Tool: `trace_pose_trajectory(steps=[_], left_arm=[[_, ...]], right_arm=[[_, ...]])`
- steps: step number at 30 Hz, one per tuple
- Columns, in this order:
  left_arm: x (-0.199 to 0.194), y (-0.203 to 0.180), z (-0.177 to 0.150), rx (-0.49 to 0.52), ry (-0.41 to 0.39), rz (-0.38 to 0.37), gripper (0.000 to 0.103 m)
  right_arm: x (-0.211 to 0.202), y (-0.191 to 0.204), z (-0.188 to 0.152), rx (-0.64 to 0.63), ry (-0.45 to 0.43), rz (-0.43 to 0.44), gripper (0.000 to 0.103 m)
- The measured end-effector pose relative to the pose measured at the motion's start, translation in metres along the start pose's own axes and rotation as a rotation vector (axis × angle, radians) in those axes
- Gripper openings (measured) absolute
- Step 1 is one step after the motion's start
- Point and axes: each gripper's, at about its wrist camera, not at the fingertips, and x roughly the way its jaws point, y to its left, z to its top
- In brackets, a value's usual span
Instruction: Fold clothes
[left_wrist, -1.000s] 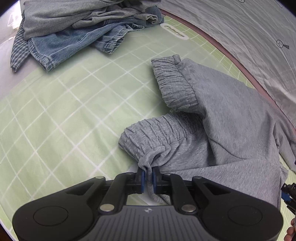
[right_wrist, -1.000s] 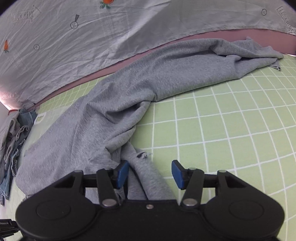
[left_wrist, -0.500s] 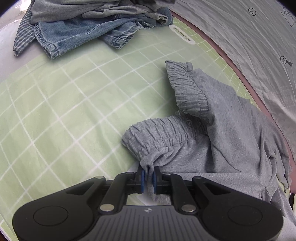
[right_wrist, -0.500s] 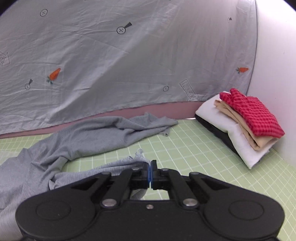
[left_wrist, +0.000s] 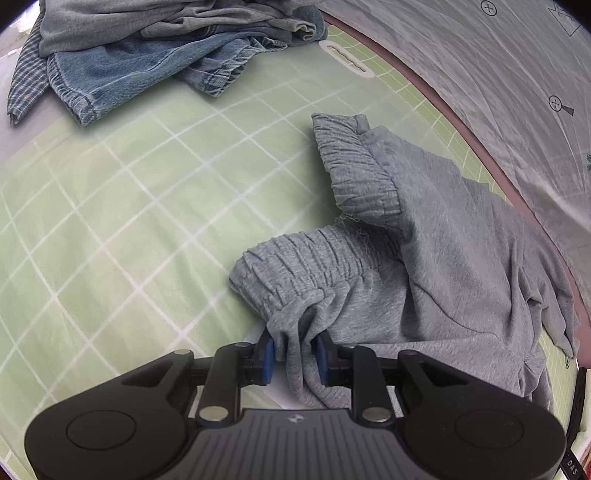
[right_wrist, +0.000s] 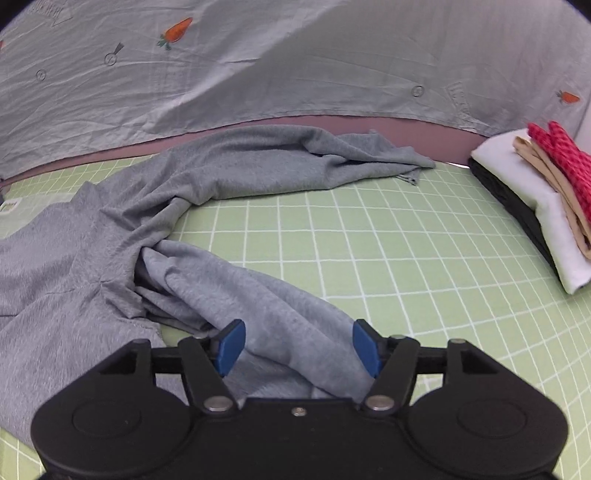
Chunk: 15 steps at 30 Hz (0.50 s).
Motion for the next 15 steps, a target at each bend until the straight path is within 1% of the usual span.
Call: trace_pose_trajectory(steps=[1,3,4,5,6,8,9,10,11,12,15], left_arm=[[0.000,-0.001,0.000,0.004,0.000,-0.003,0.041],[0.001,-0.004,0.000,0.012,-0.001,-0.008,0.051],[0.001,-0.005,0.000,0.015,-0.001,-0.011,0.055],[0.001,-0.006,0.000,0.019,-0.002,-0.013,0.056],[0.002,-0.007,-0.001,0.023,-0.002,-0.016,0.059],[0.002,-0.009,-0.001,0.031,-0.003,-0.021,0.065],[0.003,-0.010,-0.001,0.033,-0.003,-0.024,0.067],[0.003,-0.009,0.000,0.024,-0.004,-0.027,0.067],[0.003,-0.008,0.000,0.017,-0.005,-0.031,0.068],[0.003,-0.007,0.001,0.012,-0.005,-0.035,0.068],[0.002,-0.003,0.001,0.000,-0.005,-0.045,0.068]], right_arm=[[0.006,0.007,0.006,-0.035,0.001,0.025,0.076],[0.018,0.022,0.016,-0.106,0.006,0.088,0.078],[0.025,0.027,0.020,-0.120,0.016,0.118,0.078],[0.033,0.031,0.023,-0.123,0.033,0.145,0.078],[0.041,0.035,0.025,-0.122,0.052,0.156,0.078],[0.053,0.036,0.027,-0.113,0.070,0.137,0.073],[0.056,0.032,0.028,-0.101,0.078,0.131,0.062],[0.058,0.025,0.028,-0.069,0.077,0.139,0.046],[0.057,0.015,0.028,-0.024,0.068,0.156,0.033],[0.054,0.003,0.028,0.017,0.048,0.146,0.011],[0.037,-0.034,0.030,0.125,-0.046,0.040,0.010]])
